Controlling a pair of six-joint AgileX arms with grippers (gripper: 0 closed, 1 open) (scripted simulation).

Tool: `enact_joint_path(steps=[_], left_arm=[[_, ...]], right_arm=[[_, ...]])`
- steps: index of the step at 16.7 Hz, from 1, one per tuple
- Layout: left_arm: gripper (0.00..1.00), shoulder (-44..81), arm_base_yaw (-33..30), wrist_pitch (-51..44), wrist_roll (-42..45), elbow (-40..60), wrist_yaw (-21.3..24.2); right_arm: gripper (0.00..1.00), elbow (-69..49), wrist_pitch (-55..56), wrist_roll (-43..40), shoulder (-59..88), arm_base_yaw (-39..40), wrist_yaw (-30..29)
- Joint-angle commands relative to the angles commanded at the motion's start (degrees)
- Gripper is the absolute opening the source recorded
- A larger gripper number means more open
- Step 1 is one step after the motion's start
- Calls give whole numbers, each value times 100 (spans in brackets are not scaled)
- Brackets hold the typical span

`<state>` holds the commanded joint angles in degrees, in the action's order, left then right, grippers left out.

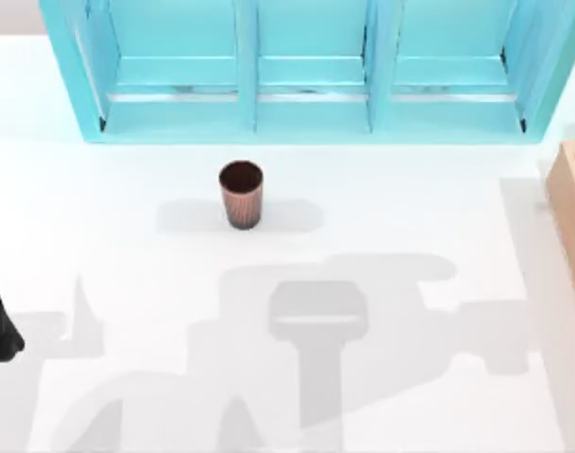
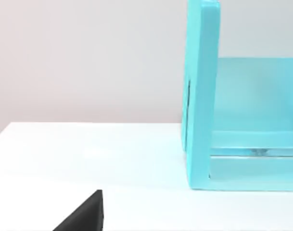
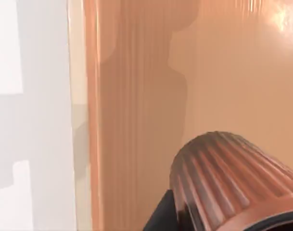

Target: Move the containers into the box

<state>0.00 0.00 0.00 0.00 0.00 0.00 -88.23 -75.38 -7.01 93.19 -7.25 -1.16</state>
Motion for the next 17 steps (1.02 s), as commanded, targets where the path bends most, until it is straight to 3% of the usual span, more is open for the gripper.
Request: enact_joint_path(steps=[7,17], left_arm=[[100,0,0,0,0,0,0],[100,0,0,0,0,0,0]], right_arm=[[0,2055,79,-1642,-1979,-1639,201],[0,2537,439,-1741,-2088,-1735,210]])
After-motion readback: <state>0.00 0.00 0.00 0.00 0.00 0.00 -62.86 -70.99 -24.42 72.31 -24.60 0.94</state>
